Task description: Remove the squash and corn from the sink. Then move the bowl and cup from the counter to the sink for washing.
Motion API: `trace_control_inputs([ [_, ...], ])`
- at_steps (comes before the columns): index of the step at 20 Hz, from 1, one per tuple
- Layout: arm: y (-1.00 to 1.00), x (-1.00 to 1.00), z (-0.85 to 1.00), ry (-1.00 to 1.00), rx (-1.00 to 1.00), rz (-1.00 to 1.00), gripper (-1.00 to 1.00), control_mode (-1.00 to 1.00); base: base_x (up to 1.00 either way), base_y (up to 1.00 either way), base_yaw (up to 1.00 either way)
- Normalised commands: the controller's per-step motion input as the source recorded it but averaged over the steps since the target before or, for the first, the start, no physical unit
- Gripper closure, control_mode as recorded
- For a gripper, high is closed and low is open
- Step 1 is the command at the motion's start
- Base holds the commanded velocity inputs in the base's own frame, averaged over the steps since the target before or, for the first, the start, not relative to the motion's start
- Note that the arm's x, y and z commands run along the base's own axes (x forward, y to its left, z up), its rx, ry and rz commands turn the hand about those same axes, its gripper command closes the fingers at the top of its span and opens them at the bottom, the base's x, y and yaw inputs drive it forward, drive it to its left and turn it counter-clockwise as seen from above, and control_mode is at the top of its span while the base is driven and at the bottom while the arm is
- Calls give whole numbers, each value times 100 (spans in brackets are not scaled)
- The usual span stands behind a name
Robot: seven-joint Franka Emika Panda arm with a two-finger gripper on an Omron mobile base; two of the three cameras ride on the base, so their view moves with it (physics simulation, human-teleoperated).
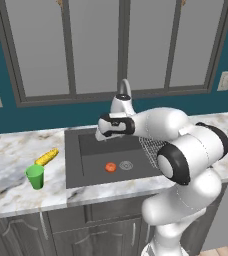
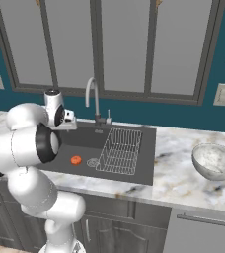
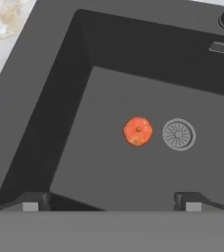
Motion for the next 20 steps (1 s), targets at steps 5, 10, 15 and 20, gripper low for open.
trace_control_inputs([
  [5, -9, 7, -15, 3, -6, 0, -100, -100, 0, 0, 0],
  [10, -6, 5, -17, 2, -5, 0, -100, -100, 0, 0, 0],
  [15, -3, 7, -15, 1, -4, 0, -100, -100, 0, 0, 0],
  [20, -2, 9, -11, 0, -1, 0, -100, -100, 0, 0, 0],
])
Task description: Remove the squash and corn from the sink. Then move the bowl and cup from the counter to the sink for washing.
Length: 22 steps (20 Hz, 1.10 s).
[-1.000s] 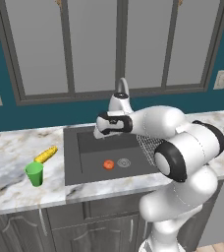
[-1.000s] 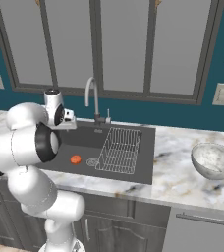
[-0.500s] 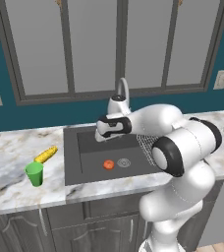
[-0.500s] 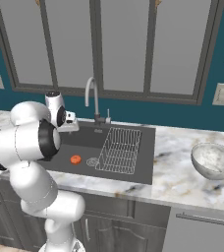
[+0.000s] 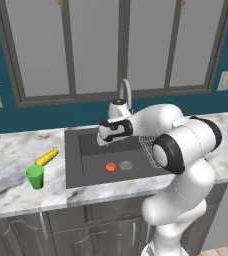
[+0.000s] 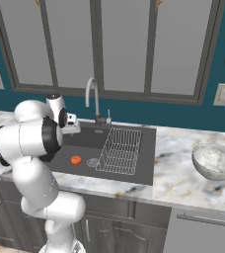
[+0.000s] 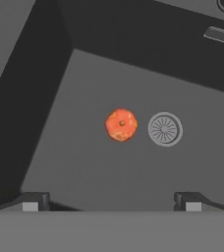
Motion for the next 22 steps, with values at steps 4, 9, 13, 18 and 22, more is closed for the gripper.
trace_control_inputs([
  [4, 0, 10, -12, 0, 0, 0, -100, -100, 0, 0, 0],
  [9, -1, 8, -14, 0, 0, 0, -100, -100, 0, 0, 0],
  [13, -3, 8, -16, 0, -1, 0, -100, -100, 0, 0, 0],
  [18, -2, 9, -16, 0, -1, 0, -100, -100, 0, 0, 0],
  [22, -1, 11, -17, 0, -2, 0, -100, -100, 0, 0, 0],
])
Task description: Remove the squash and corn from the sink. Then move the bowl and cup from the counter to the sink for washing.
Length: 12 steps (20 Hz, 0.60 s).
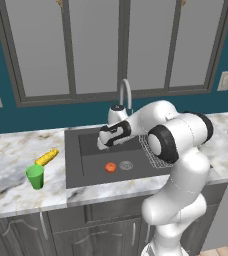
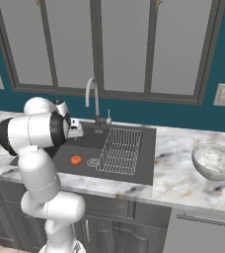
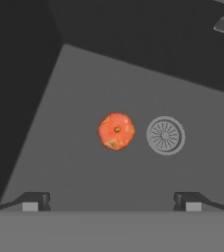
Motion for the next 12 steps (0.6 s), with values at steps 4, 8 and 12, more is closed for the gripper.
trace_control_inputs([
  [4, 0, 11, -15, 0, 0, 0, -100, -100, 0, 0, 0],
  [8, 0, 12, -15, 0, 0, 0, -100, -100, 0, 0, 0],
  [12, 0, 11, -15, 0, 0, 0, -100, -100, 0, 0, 0],
])
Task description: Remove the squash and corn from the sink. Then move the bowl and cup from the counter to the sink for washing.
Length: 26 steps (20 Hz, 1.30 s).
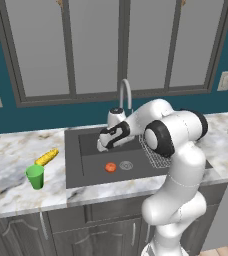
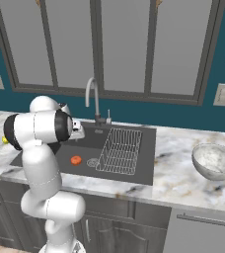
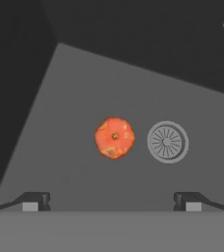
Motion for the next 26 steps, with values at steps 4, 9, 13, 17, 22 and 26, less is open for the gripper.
trace_control_inputs([
  [4, 0, 12, -14, 0, 0, 0, -100, -100, 0, 0, 0],
  [9, 0, 13, -13, 0, 0, 0, -100, -100, 0, 0, 0],
  [13, 0, 13, -15, 1, 0, 0, -100, -100, 0, 0, 0],
  [17, 0, 12, -17, 1, 0, 0, -100, -100, 0, 0, 0],
  [22, 0, 12, -18, 0, 0, 0, -100, -100, 0, 0, 0],
  [26, 0, 11, -18, 1, 0, 0, -100, -100, 0, 0, 0],
])
